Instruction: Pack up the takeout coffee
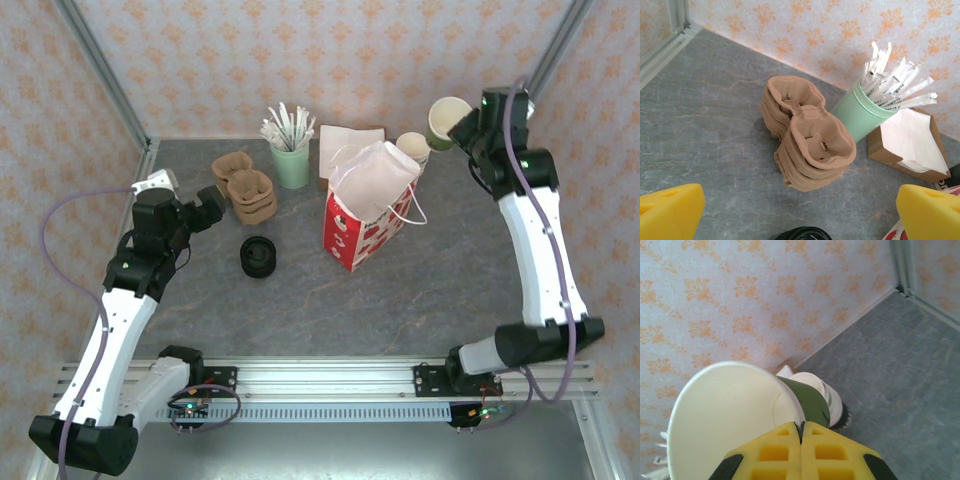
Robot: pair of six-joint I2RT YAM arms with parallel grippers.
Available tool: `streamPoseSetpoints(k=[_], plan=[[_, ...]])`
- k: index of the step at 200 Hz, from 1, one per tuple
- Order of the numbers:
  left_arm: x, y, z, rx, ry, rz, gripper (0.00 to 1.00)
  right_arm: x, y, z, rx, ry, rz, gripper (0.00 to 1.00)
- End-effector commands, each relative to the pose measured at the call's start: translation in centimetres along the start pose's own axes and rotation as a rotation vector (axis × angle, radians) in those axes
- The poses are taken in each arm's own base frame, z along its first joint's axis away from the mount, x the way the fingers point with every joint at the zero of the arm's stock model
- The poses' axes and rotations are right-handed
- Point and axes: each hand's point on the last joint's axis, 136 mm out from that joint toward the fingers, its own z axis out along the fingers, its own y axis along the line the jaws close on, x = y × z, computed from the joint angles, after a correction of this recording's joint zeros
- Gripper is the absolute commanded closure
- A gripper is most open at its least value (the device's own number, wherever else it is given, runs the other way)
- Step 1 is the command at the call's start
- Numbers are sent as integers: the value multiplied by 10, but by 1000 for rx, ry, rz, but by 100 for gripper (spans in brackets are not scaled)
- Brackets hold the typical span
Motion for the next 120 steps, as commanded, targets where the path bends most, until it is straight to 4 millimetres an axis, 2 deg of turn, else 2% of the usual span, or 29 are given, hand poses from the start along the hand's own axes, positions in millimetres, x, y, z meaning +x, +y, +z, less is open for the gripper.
streamPoseSetpoints(k=[1,10,19,47,73,92,120], plan=[[17,-2,2,-2,84,37,1,21,-40,-32,90,25,-65,100],[25,-4,6,7,113,44,1,32,-51,-39,102,49,-76,100],[34,-7,10,14,139,48,1,43,-63,-55,97,60,-76,100],[65,-9,23,19,230,41,2,96,-92,-75,64,188,-74,100],[95,-7,35,6,313,53,2,162,-105,-73,-38,342,-51,100],[115,0,43,-13,365,62,2,205,-116,-68,-40,434,-68,100],[136,12,49,-54,435,107,3,253,-109,-70,-111,480,-139,100]])
